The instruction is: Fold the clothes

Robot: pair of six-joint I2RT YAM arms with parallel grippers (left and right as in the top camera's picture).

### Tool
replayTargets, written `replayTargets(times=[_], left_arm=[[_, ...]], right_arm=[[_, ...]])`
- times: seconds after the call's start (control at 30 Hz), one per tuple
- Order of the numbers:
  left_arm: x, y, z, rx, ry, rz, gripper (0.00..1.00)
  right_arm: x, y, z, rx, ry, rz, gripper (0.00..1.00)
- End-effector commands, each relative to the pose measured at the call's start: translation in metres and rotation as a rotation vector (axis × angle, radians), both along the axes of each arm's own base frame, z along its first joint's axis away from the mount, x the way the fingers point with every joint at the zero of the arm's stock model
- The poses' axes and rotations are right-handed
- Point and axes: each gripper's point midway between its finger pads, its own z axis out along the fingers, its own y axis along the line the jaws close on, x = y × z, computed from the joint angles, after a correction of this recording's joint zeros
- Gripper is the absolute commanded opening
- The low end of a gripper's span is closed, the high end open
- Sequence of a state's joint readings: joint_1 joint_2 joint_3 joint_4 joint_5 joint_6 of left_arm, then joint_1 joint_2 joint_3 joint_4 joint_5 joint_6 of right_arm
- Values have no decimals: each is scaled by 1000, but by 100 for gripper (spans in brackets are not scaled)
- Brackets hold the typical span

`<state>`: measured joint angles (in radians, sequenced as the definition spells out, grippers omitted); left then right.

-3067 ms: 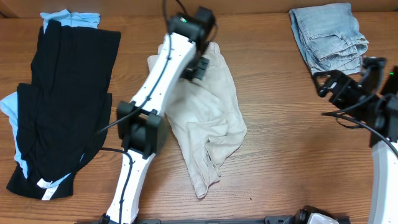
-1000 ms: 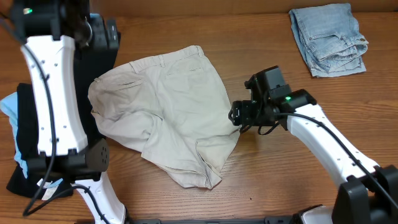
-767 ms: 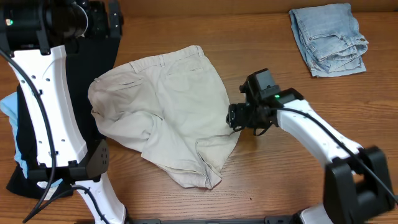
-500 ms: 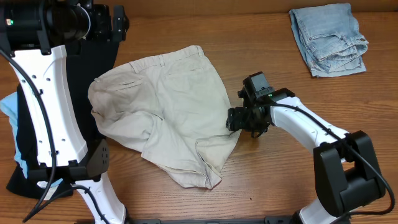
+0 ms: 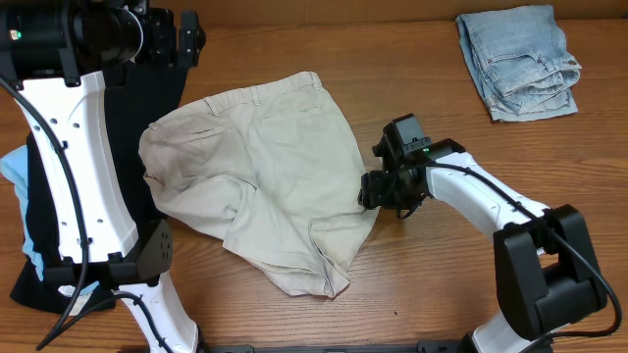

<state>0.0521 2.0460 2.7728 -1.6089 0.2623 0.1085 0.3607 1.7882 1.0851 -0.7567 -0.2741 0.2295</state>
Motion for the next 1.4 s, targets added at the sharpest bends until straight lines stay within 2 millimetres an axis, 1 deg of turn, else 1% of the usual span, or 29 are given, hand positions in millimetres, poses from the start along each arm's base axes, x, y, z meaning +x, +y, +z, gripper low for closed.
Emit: replayTargets(times=[0.0, 0.23, 0.3, 0.37, 0.4, 0.47, 0.5, 0.6, 0.63, 0.7, 0.73, 0.8, 0.93, 0.97, 1.0, 1.1, 1.17, 1.23, 1.27, 1.3, 1.33, 1.37], left_arm=[[-3, -7, 4, -3, -12, -35, 100], [-4, -7, 3, -4, -4, -35, 100], [-4, -7, 3, -4, -5, -35, 100], [-4, -7, 3, -4, -4, -34, 97], [-4, -7, 3, -4, -4, -34, 96], [-4, -7, 3, -4, -3, -34, 94], [-4, -7, 3, -4, -3, -34, 93], [-4, -7, 3, -4, -4, -34, 92], [-4, -7, 3, -4, -4, -35, 92], [-4, -7, 3, -4, -4, -34, 92], [-4, -7, 3, -4, -4, -35, 91], [-4, -7, 3, -4, -5, -35, 91], [-4, -12, 3, -4, -6, -48, 94], [-4, -15, 3, -3, -7, -52, 94], [-4, -17, 3, -3, -7, -58, 94], [-2, -27, 0, -2, -3, -83, 95], [1, -36, -5, 1, 4, -107, 95], [6, -47, -14, 1, 21, -131, 95], [9, -52, -19, 1, 30, -144, 95], [13, -59, -26, 2, 44, -157, 95], [17, -65, -33, 4, 58, -173, 95], [21, -72, -42, 9, 72, -192, 95]], right_arm=[[-1, 3, -4, 5, -3, 26, 63], [-3, 2, -11, -4, 13, 44, 62], [-4, 1, -14, -6, 19, 44, 59], [-5, 1, -15, -9, 24, 45, 55], [-5, 1, -15, -10, 25, 49, 51], [-5, 0, -16, -11, 23, 50, 40], [-5, 0, -16, -11, 23, 50, 33], [-3, -1, -16, -10, 20, 41, 8], [-1, -3, -15, -9, 18, 29, 4], [7, -9, -12, -5, 6, 1, 4], [14, -13, -9, -2, -4, -17, 4], [33, -26, 0, 6, -38, -67, 4], [87, -59, 30, 31, -170, -177, 4], [105, -69, 41, 41, -227, -209, 4], [117, -77, 49, 47, -269, -229, 4], [161, -109, 75, 27, -442, -306, 4], [183, -131, 88, -7, -548, -355, 4], [198, -145, 99, -14, -628, -373, 4], [204, -149, 105, -13, -662, -379, 7], [207, -152, 109, -13, -684, -381, 29], [209, -153, 111, -11, -693, -384, 60], [208, -154, 114, -12, -688, -385, 74]])
